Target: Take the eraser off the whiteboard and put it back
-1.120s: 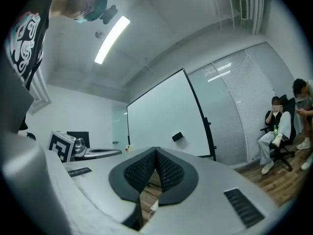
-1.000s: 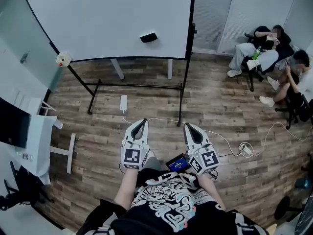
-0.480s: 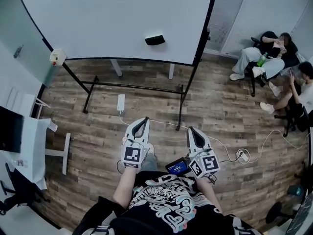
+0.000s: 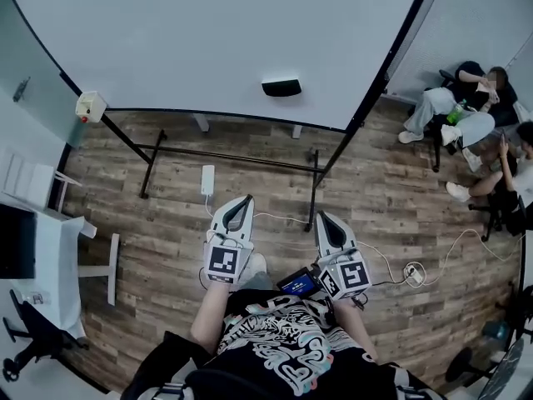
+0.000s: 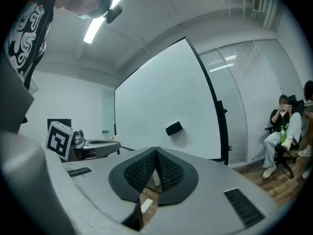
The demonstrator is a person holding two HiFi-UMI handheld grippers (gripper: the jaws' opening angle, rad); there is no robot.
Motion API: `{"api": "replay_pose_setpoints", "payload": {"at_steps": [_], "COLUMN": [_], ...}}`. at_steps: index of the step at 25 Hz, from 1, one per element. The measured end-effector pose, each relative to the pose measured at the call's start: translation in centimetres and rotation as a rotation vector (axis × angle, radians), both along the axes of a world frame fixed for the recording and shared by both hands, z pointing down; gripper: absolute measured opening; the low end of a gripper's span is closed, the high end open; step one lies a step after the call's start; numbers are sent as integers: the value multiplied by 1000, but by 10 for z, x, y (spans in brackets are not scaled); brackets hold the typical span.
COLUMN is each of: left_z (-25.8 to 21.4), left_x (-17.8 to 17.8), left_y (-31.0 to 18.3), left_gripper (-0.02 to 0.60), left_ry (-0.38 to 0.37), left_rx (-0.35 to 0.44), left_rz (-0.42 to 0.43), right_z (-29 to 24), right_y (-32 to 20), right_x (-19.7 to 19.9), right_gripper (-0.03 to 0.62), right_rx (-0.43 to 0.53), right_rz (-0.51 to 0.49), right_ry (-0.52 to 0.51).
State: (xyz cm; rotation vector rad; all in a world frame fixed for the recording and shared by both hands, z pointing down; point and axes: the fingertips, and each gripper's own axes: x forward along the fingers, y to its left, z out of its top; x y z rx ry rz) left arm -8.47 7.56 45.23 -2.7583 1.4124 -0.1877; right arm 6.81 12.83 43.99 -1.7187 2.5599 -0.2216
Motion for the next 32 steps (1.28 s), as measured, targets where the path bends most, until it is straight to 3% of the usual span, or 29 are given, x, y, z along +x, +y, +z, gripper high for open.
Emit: {"api": "replay_pose_setpoints", "payload": {"at_steps": [7,13,18,22,32], "left_z": [2,0,2,-2,-6], "left_x": [-13,-25,-22,-16,1], "left_y": [-59,-104,-126,-139,-166], "left_gripper": [28,28,28,28,28], "left_ry": [1,0,8,23,3], "left_rx": [-5,2,-1,2,29], "left_rz": [29,64,89,107,119], "right_z": [6,10,20,13,13], "right_y": [-55,-86,-89,-96,-128], "right_x": [-16,-32,-32,-28,-15], "right_gripper": [14,14,14,14,14], "right_rx": [-13,-9,-49,-23,0], "right_rz": [31,57,87,130,136], "right_ry": [1,150,143,189,162]}}
